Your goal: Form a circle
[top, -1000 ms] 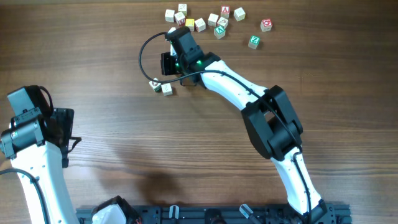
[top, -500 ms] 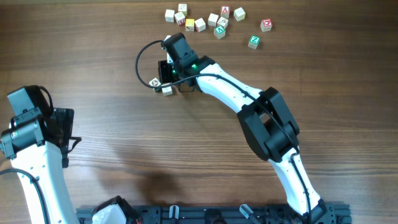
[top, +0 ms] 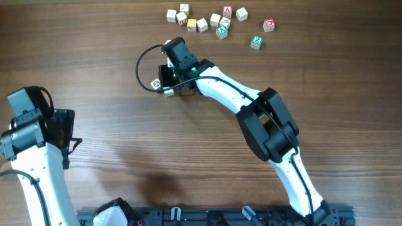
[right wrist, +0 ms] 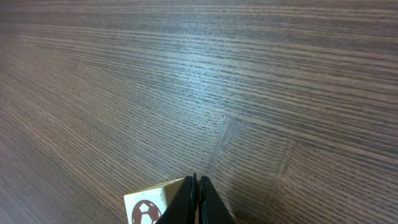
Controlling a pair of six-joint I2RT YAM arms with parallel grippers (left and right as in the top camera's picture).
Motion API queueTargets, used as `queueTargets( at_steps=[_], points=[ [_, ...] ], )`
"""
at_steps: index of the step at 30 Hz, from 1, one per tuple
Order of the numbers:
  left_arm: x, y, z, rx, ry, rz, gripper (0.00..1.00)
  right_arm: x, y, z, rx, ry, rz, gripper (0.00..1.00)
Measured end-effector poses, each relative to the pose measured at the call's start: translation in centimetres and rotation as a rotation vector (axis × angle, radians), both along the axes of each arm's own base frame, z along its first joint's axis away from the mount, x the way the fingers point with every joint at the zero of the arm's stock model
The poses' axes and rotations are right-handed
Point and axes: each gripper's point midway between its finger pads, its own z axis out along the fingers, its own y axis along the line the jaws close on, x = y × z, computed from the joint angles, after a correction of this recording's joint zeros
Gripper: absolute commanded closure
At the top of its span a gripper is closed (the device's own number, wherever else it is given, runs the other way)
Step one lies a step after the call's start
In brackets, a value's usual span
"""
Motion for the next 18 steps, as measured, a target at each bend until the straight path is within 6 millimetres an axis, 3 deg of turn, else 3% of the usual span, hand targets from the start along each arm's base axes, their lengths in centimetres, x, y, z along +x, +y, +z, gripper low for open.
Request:
queueTargets(
  at_steps=[18],
  points=[
    [0.00,0.00,0.00,0.000,0.000,0.000,0.00,-0.58,0.48,-0.09,0.024,0.025,0.028,0.96]
  ],
)
